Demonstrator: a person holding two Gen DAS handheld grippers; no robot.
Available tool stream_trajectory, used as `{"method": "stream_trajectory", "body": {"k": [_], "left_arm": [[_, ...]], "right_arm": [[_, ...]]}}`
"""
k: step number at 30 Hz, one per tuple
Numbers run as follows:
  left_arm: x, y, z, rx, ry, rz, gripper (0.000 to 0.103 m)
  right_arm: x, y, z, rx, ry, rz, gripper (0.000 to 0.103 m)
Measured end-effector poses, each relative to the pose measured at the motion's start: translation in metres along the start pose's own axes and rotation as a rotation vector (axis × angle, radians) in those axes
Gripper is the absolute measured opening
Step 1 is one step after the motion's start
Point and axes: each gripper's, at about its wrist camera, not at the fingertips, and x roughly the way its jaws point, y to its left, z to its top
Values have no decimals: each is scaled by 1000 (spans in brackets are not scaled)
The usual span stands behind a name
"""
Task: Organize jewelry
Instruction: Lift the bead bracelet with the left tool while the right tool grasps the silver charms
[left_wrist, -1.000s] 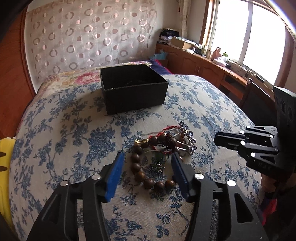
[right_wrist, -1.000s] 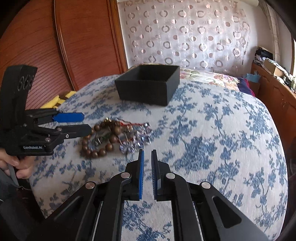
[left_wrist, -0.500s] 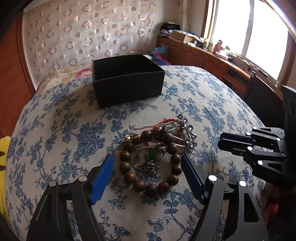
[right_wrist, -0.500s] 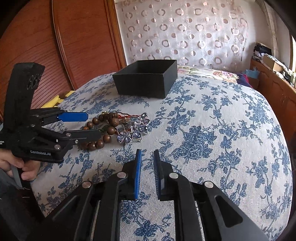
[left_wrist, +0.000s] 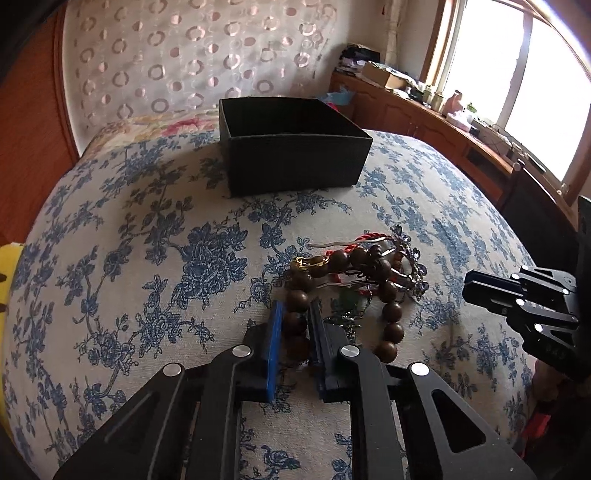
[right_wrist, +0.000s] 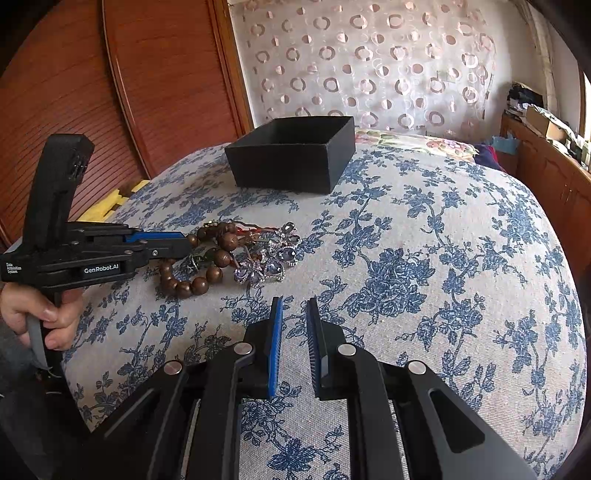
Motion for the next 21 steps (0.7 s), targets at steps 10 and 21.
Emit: {"method": "stream_trajectory", "body": {"k": [10,21], "left_arm": [[-29,-6,-1,17,-75,-21,12],[-82,-9,12,12,-203,-46,12]], "right_arm": [[2,0,0,1,5,-1,15],[3,0,0,-3,10,-6,15]]}}
